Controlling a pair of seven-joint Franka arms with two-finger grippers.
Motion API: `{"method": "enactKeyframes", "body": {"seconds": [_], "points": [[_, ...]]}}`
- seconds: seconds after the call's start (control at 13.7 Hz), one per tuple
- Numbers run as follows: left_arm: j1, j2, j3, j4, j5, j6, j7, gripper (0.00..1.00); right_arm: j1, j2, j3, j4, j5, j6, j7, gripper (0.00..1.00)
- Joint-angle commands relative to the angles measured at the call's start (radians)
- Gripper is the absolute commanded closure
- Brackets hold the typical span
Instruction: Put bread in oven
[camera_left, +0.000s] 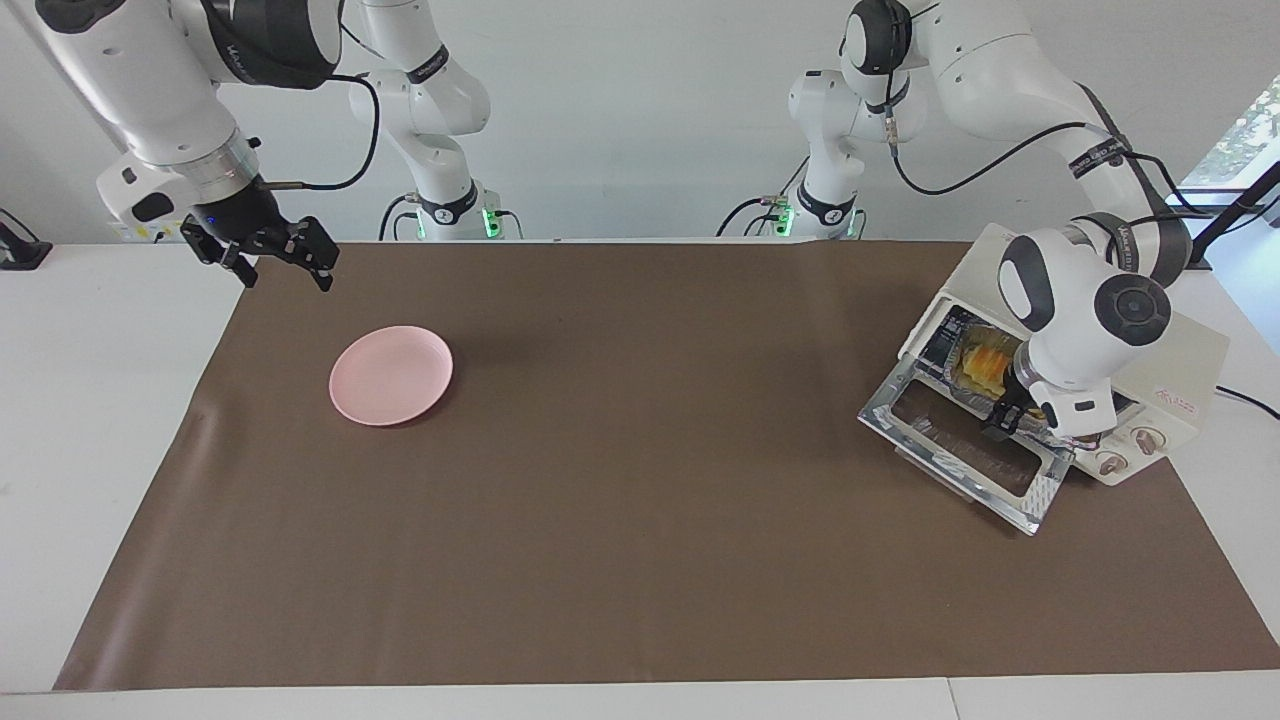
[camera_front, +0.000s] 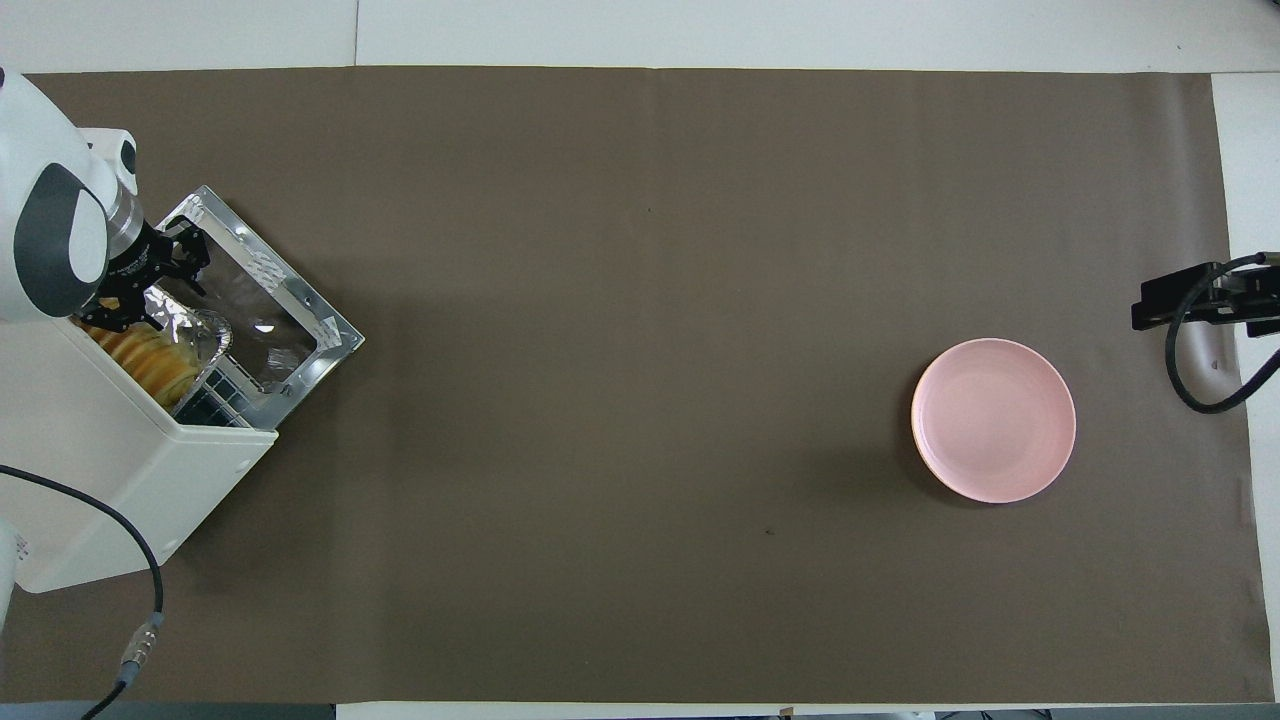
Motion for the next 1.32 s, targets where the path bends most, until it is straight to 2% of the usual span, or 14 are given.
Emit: {"method": "enactKeyframes", "body": {"seconds": [0.0,0.44,0.73,0.88,1.02,1.24], "points": [[-0.019,-0.027,0.000,0.006,0.031,0.004,0.022,0.00,-0.010,-0.018,0.010,-0.018,0.005,-0.007,0.013,0.00],[-0.021,-0.009,-0.006,0.078,0.038,-0.041,0.077,0.00,-0.010,-0.018,0.010,-0.020,0.007,-0.007,0.013,0.00],[-0.021,0.002,-0.024,0.091,0.009,-0.040,0.074,0.00,-0.010,-0.018,0.010,-0.018,0.005,-0.007,0.013,0.00],[-0.019,0.037,-0.024,0.166,-0.039,-0.048,0.076,0.00,-0.010,-0.018,0.010,-0.018,0.005,-0.007,0.013,0.00],[-0.022,0.043,-0.024,0.180,-0.053,-0.052,0.076,0.00,-0.010,-0.018,0.010,-0.018,0.005,-0.007,0.013,0.00],[-0.082,0.036,-0.026,0.177,-0.056,-0.085,0.077,0.00,-0.010,-0.018,0.010,-0.018,0.005,-0.007,0.013,0.00]]}}
